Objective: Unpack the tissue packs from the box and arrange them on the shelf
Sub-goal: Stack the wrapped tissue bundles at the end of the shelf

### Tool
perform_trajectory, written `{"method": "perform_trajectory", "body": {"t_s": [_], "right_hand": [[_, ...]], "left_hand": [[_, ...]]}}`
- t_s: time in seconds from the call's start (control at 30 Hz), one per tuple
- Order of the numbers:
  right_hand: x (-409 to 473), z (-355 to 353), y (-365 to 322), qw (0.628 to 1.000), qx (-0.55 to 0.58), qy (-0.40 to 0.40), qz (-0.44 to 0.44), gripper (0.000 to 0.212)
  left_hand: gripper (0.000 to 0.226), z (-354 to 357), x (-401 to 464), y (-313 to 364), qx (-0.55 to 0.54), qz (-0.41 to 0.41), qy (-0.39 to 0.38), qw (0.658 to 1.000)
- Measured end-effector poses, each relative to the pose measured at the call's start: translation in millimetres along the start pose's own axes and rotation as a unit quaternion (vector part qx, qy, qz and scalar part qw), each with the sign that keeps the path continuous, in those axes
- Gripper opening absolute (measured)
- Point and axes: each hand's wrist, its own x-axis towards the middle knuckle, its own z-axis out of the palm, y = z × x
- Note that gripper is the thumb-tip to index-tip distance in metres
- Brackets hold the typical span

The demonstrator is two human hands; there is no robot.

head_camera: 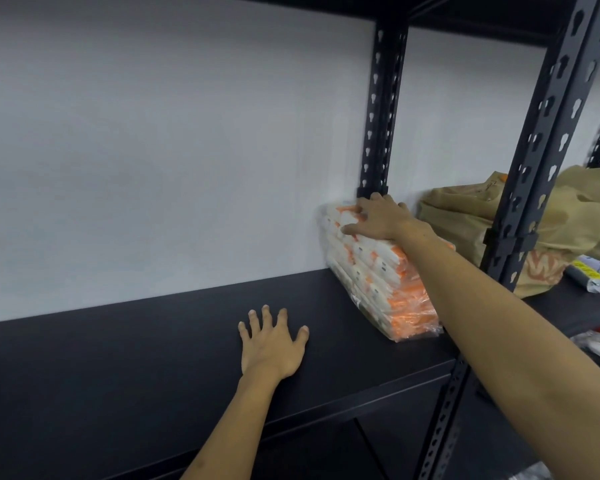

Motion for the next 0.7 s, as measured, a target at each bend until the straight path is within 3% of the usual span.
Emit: {"method": "perform_trajectory", "body": {"t_s": [0.2, 0.27, 0.3, 0.4, 0.47, 0.57, 0.63, 0.7], "right_hand": [[6, -21, 0, 0.993, -0.003, -0.120, 0.006, 0.099], [-3, -28, -6, 0.992, -0.038, -0.120, 0.018, 0.115], [-12, -26, -13, 0.995, -0.057, -0.085, 0.012, 0.112], [-59, -2, -46, 0.994, -0.029, 0.085, -0.061, 0.068], [-101, 23, -74, 0.986, 0.015, 0.124, -0.108, 0.058], [-143, 80, -99, 0.989, 0.059, 0.061, -0.120, 0.057], [-165, 116, -109, 0.990, 0.105, -0.023, -0.093, 0.059], [-186, 140, -117, 0.988, 0.127, -0.055, -0.065, 0.057]], "left_hand": [[0.073, -6, -2, 0, -0.023, 0.006, 0.000, 1.000], [0.072, -8, -4, -4, -0.037, 0.011, 0.001, 0.999], [0.071, -10, -5, -6, -0.048, 0.018, 0.003, 0.999], [0.061, -14, -18, -9, -0.095, 0.059, 0.020, 0.994], [0.056, -14, -36, -11, -0.090, 0.086, 0.041, 0.991], [0.053, -10, -76, -20, -0.041, 0.084, 0.090, 0.992], [0.056, -6, -106, -32, -0.001, 0.065, 0.115, 0.991], [0.061, 2, -132, -47, 0.047, 0.061, 0.148, 0.986]]}}
